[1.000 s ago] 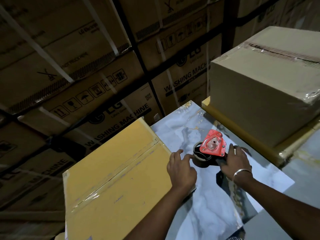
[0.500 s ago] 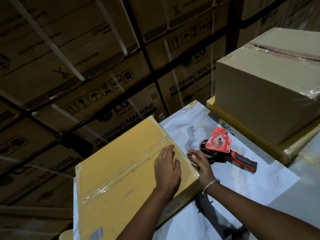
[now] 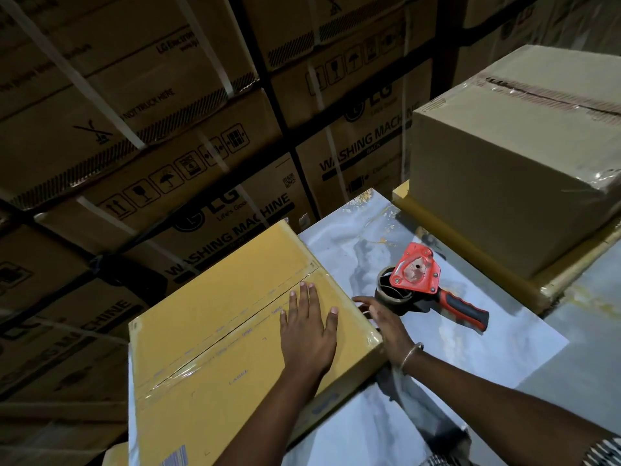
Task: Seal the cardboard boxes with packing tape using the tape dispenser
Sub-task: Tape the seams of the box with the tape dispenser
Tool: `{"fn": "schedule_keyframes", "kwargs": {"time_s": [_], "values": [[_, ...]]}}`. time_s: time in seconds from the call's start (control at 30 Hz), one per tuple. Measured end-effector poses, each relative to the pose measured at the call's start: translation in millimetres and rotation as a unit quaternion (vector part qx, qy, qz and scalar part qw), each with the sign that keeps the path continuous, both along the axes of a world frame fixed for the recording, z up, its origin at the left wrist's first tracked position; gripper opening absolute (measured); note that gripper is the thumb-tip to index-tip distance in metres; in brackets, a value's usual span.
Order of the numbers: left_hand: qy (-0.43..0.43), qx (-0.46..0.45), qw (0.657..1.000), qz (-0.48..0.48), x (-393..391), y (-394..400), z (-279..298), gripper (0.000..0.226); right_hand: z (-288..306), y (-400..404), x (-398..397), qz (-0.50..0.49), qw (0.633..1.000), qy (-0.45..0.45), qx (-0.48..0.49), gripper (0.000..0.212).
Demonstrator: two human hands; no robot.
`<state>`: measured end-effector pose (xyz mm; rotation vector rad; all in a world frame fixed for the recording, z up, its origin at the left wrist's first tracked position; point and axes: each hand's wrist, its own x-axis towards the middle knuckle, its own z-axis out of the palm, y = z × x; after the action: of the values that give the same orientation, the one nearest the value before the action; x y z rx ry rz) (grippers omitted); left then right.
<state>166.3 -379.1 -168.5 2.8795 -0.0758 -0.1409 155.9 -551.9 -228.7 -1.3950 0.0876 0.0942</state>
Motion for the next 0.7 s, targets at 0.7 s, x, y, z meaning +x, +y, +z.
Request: {"fn": "schedule_keyframes", "kwargs": {"time_s": [0.7], "values": [[-0.088,0.064,0.983,-0.145,96.3,19.6,20.1,0.047,42.7,39.8,88.9,0.215,0.937,0.013,-0.274,0.077]]}}
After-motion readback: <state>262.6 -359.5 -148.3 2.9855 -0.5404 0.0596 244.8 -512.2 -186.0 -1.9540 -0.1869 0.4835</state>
